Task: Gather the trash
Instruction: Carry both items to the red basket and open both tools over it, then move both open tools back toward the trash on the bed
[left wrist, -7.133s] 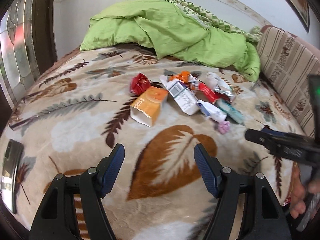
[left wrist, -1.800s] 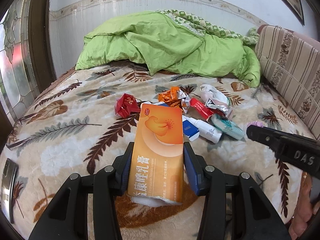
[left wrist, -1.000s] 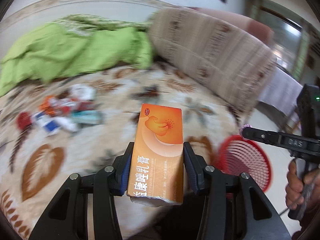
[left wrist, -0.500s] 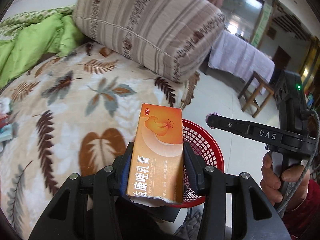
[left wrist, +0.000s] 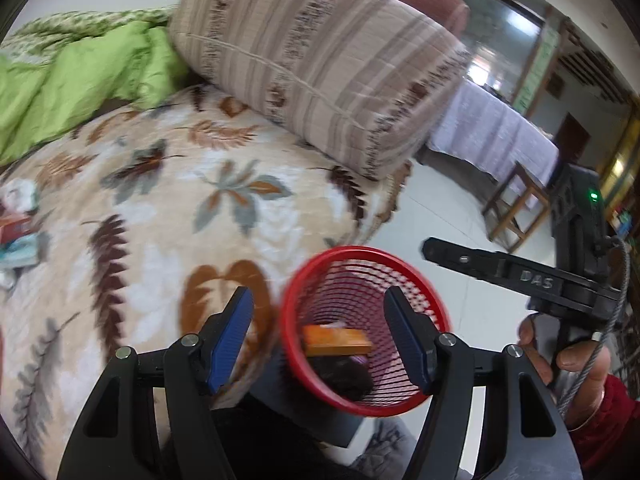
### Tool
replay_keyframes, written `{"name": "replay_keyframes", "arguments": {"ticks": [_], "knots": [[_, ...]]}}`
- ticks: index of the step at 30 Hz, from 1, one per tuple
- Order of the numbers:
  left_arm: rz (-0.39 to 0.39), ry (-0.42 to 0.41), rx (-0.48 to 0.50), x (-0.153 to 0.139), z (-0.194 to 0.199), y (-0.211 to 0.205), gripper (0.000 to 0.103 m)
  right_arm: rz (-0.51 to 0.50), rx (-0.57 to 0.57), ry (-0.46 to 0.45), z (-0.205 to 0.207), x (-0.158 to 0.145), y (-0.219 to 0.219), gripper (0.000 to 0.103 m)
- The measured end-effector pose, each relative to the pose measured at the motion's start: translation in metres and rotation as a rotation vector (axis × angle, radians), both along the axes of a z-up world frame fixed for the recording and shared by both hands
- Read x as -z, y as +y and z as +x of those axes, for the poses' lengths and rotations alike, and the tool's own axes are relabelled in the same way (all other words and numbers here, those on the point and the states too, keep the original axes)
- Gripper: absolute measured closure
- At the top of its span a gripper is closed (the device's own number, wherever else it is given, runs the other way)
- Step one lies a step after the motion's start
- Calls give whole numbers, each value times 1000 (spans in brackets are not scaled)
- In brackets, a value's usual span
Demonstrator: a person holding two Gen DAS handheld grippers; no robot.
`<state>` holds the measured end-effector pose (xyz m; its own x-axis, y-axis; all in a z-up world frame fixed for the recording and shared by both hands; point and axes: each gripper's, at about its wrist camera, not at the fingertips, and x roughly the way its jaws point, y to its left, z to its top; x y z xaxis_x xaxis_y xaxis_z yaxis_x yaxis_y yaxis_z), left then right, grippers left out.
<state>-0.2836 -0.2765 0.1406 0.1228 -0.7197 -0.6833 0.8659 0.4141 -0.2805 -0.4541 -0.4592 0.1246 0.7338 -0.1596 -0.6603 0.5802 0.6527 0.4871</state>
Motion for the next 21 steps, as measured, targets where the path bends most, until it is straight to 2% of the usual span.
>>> {"name": "replay_keyframes", "arguments": {"ticks": [11, 21], "knots": [[14, -34, -215, 2, 57, 81, 37, -22, -150, -17, 56, -11, 39, 51], [33, -28, -447, 14, 109, 168, 37, -63, -386, 0, 147, -13, 108, 51]]}}
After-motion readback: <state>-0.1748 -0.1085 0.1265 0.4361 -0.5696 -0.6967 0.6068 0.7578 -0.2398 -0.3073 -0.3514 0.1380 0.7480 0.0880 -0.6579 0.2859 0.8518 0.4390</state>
